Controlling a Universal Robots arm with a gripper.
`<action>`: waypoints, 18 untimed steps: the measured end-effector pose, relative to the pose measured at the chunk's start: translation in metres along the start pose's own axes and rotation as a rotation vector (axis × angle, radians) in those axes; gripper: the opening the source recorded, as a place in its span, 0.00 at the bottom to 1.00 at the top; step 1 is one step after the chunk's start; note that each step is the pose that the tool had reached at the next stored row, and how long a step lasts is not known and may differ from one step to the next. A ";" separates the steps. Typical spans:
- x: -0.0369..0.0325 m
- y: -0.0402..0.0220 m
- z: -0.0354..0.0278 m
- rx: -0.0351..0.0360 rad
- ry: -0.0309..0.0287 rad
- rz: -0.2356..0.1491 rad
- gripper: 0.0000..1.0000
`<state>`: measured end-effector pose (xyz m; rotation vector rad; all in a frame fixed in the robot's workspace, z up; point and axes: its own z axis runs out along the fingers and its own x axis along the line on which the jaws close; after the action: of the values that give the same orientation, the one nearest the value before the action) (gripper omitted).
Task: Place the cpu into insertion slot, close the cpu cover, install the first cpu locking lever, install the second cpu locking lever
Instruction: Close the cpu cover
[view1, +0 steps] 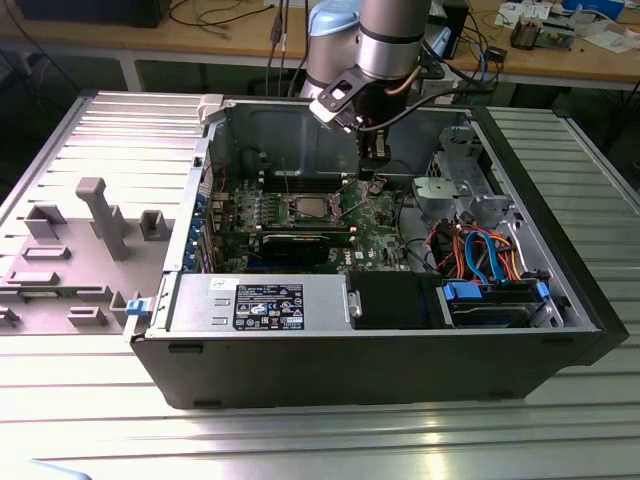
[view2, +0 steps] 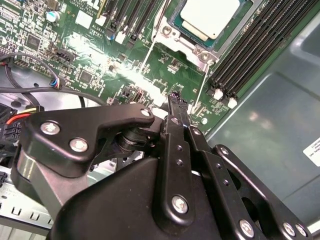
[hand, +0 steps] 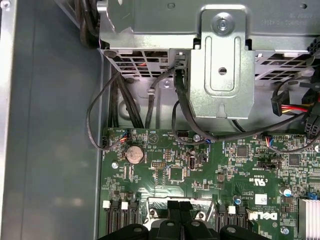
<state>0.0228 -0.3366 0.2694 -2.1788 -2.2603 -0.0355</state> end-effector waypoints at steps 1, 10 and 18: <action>0.0001 0.0009 0.0000 0.0000 0.0001 0.000 0.11; -0.0001 0.0117 0.0002 0.0001 0.0000 -0.002 0.11; -0.0001 0.0128 0.0002 0.0001 0.0001 -0.003 0.11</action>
<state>0.0356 -0.3362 0.2693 -2.1757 -2.2631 -0.0356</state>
